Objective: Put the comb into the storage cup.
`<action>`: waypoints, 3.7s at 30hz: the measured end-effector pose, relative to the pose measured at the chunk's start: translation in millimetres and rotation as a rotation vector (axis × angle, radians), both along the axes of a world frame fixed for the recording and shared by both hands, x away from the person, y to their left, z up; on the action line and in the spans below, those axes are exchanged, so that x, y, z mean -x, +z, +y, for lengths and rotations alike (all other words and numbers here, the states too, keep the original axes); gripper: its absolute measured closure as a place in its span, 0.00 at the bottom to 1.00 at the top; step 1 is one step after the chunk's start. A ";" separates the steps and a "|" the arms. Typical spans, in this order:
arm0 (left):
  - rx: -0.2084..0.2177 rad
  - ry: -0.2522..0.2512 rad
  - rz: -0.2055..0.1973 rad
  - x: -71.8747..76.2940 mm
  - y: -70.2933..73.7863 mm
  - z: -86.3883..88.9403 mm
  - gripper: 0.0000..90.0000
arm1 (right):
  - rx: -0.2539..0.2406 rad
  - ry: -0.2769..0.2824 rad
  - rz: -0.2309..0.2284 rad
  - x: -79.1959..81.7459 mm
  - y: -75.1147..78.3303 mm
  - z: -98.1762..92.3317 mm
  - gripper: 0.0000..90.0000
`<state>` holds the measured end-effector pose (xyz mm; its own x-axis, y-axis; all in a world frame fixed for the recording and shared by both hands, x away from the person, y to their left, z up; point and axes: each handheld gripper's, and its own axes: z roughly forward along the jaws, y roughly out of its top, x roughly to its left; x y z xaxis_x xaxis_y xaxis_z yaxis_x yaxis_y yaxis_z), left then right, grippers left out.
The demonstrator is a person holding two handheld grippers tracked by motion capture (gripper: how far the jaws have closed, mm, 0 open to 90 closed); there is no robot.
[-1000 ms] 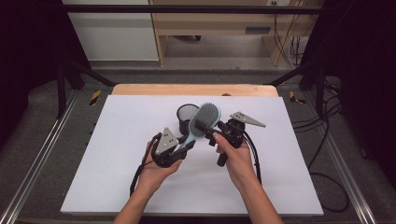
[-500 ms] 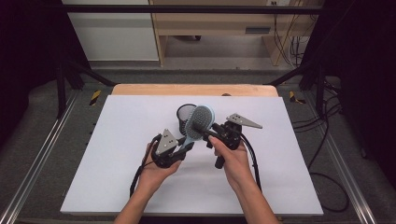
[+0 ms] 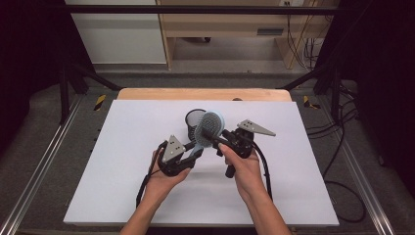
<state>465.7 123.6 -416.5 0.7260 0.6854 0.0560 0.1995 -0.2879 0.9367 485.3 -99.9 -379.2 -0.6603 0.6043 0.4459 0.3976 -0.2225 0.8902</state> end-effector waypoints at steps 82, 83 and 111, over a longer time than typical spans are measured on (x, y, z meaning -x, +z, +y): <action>0.216 0.329 -0.141 40.0 -30.1 160.7 0.03 | -0.117 -0.281 -0.012 -65.9 64.9 -7.7 0.58; 0.216 0.329 -0.142 39.8 -30.2 160.7 0.03 | -0.120 -0.286 -0.014 -66.8 66.7 -8.0 0.58; 0.233 0.325 -0.135 38.9 -30.6 161.3 0.03 | -0.115 -0.348 -0.032 -98.6 73.2 -6.8 0.58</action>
